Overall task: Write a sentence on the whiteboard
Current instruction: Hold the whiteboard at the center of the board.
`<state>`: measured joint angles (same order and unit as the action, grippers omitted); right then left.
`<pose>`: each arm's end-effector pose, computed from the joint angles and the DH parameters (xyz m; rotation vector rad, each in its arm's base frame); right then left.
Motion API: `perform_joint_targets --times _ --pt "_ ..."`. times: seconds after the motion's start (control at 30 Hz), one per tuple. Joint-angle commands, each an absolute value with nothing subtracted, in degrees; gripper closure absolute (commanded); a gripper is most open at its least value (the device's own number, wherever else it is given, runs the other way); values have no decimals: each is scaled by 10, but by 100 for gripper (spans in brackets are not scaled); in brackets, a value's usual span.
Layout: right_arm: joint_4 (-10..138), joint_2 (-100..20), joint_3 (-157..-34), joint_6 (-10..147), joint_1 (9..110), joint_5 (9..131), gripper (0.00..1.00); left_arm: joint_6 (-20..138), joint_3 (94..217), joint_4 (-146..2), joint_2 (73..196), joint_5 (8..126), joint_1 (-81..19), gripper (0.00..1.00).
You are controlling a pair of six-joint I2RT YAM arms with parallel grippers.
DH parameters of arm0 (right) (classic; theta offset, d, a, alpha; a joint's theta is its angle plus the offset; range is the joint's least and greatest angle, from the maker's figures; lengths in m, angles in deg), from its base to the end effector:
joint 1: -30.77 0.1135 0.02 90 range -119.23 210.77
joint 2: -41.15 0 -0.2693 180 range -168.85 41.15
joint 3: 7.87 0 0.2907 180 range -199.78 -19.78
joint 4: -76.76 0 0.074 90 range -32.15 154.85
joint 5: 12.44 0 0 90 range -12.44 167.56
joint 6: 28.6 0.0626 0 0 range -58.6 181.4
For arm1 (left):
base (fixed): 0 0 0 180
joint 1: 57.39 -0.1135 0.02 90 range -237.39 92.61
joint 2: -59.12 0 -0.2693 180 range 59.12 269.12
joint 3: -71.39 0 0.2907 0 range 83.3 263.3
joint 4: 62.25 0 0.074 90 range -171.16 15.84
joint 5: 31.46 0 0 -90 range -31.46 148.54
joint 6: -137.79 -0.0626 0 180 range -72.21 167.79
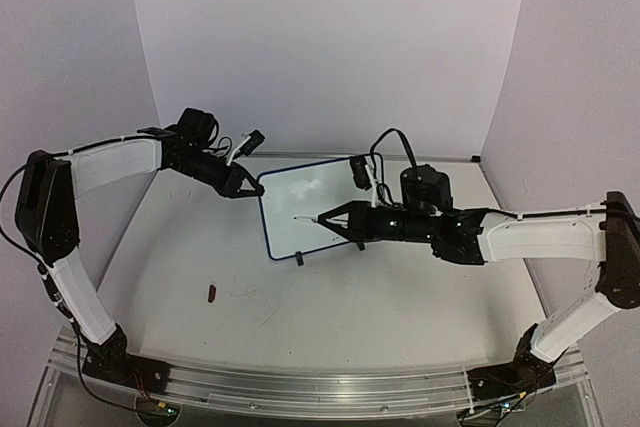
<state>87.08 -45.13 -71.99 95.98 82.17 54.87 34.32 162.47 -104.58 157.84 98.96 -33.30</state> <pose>0.2311 0.3282 0.2455 -0.6067 1.9051 1.3824 0.3734 -0.2114 0.2479 1.0561 2.1258 -0.9416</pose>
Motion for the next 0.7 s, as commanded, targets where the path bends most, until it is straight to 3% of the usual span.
perform_joint_targets --times 0.0,0.67 --pt "921 -474 -751 944 820 572 100 318 1630 -1045 1576 973 -333 100" --pt "993 -614 -858 919 819 617 100 293 1612 -1041 1585 969 -332 100"
